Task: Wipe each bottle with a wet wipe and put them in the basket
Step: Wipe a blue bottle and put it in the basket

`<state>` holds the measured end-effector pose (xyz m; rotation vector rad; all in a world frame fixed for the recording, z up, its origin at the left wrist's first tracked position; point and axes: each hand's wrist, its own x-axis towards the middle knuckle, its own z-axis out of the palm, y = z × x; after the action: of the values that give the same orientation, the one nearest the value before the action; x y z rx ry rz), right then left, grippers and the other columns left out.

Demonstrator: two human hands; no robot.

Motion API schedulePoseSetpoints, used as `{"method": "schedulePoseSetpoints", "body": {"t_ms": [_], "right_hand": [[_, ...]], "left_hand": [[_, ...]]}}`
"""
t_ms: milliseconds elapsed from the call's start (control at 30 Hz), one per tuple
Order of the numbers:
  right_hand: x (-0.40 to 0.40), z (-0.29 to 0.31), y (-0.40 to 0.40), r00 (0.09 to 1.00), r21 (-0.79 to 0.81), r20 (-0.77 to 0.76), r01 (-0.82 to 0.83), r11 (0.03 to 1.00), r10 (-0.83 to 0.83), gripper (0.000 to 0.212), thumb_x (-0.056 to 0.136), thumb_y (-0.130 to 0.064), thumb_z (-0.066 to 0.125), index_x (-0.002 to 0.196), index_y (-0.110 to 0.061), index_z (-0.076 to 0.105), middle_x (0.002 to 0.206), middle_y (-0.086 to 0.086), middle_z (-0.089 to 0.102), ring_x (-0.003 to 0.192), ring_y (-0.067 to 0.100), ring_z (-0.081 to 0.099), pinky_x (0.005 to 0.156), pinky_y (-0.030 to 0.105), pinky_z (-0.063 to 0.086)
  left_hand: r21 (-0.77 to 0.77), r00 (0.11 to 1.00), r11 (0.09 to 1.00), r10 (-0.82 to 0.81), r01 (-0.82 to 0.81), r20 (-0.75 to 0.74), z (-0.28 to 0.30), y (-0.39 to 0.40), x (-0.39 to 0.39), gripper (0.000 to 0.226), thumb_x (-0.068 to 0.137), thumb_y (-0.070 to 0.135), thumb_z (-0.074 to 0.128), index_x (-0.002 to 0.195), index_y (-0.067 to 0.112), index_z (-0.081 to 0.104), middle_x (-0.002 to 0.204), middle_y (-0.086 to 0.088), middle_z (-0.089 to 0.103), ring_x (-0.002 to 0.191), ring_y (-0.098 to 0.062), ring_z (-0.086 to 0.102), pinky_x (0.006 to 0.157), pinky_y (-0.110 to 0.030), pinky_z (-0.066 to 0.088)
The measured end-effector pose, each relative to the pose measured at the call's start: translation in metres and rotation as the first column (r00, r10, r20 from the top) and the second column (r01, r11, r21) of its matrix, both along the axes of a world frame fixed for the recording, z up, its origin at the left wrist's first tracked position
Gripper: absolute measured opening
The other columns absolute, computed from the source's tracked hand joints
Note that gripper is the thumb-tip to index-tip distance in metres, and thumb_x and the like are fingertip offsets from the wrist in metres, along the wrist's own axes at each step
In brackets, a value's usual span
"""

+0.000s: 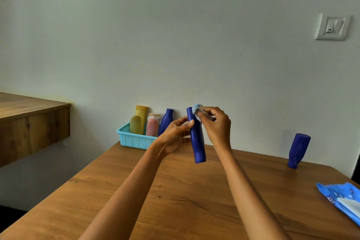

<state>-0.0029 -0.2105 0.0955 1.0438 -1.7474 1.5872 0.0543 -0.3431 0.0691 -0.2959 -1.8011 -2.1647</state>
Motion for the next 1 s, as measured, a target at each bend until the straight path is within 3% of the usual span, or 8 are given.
{"method": "schedulePoseSetpoints", "body": {"t_ms": [100,167,267,367,467,567,767,1000], "right_hand": [[0.002,0.001,0.001,0.999,0.122,-0.010,-0.040,0.992,0.041,0.007,0.080,-0.024,0.069,0.076,-0.024,0.063,0.079,-0.010,0.063,0.076,0.002,0.057,0.061,0.009,0.041],[-0.001,-0.002,0.003,0.999,0.168,0.042,-0.017,0.986,0.010,0.011,0.080,-0.026,0.067,0.072,-0.025,0.060,0.074,-0.014,0.061,0.070,-0.002,0.057,0.057,0.010,0.039],[-0.005,-0.005,0.004,0.994,0.120,0.080,0.062,0.991,-0.072,0.009,0.083,-0.030,0.066,0.082,-0.021,0.064,0.086,-0.008,0.065,0.079,0.004,0.058,0.061,0.016,0.041],[0.001,0.001,0.001,0.996,0.026,-0.011,0.087,0.996,-0.087,0.017,0.083,-0.027,0.067,0.093,-0.014,0.067,0.094,-0.001,0.066,0.087,0.011,0.056,0.066,0.017,0.043],[0.009,0.005,0.000,0.992,0.104,-0.118,0.055,0.993,-0.043,0.009,0.080,-0.023,0.069,0.085,-0.018,0.064,0.087,-0.007,0.061,0.083,0.004,0.051,0.064,0.012,0.040],[0.008,0.001,0.000,0.991,0.174,-0.097,0.108,0.979,-0.092,0.011,0.077,-0.025,0.068,0.078,-0.021,0.057,0.082,-0.009,0.057,0.078,0.003,0.049,0.057,0.012,0.036],[0.006,0.003,0.000,0.979,0.067,-0.131,0.163,0.984,-0.153,0.016,0.083,-0.027,0.066,0.095,-0.017,0.065,0.094,-0.004,0.063,0.088,0.007,0.054,0.063,0.010,0.039],[0.010,0.000,0.001,0.936,0.231,-0.308,0.247,0.941,-0.170,0.016,0.077,-0.028,0.071,0.086,-0.017,0.062,0.086,-0.006,0.056,0.081,0.009,0.050,0.057,0.019,0.044]], "left_hand": [[0.017,1.000,0.999,0.027,-0.027,-0.014,-0.003,-0.002,0.000,0.046,0.078,0.028,0.071,0.119,0.013,0.058,0.104,-0.007,0.067,0.097,-0.022,0.062,0.078,-0.032,0.054],[0.014,0.999,0.999,0.046,-0.046,-0.012,-0.003,-0.003,0.002,0.055,0.075,0.030,0.074,0.123,0.011,0.055,0.104,-0.008,0.067,0.098,-0.023,0.062,0.079,-0.034,0.053],[-0.011,0.998,0.998,0.068,-0.068,0.007,-0.001,0.000,0.004,0.089,0.052,0.046,0.088,0.126,0.010,0.053,0.103,-0.006,0.067,0.097,-0.022,0.063,0.081,-0.035,0.053],[-0.027,0.998,0.997,0.067,-0.067,0.007,0.002,0.004,0.003,0.106,0.042,0.050,0.090,0.130,0.009,0.051,0.109,-0.008,0.064,0.101,-0.023,0.060,0.085,-0.038,0.052],[-0.019,0.998,0.998,0.057,-0.057,0.009,0.002,0.004,0.003,0.086,0.059,0.040,0.086,0.130,0.008,0.051,0.104,-0.007,0.066,0.098,-0.021,0.062,0.086,-0.038,0.052],[-0.028,0.997,0.997,0.079,-0.079,0.017,-0.002,0.002,0.001,0.060,0.074,0.023,0.070,0.129,0.012,0.050,0.103,-0.008,0.066,0.100,-0.023,0.061,0.087,-0.040,0.052],[-0.034,0.996,0.995,0.092,-0.091,0.015,-0.003,0.000,-0.004,0.053,0.071,0.026,0.072,0.120,0.019,0.054,0.104,-0.007,0.066,0.099,-0.022,0.062,0.083,-0.038,0.053],[-0.075,0.988,0.985,0.157,-0.156,0.011,-0.007,-0.006,-0.006,0.051,0.073,0.023,0.073,0.120,0.016,0.055,0.096,-0.002,0.070,0.096,-0.019,0.065,0.082,-0.036,0.054]]}}
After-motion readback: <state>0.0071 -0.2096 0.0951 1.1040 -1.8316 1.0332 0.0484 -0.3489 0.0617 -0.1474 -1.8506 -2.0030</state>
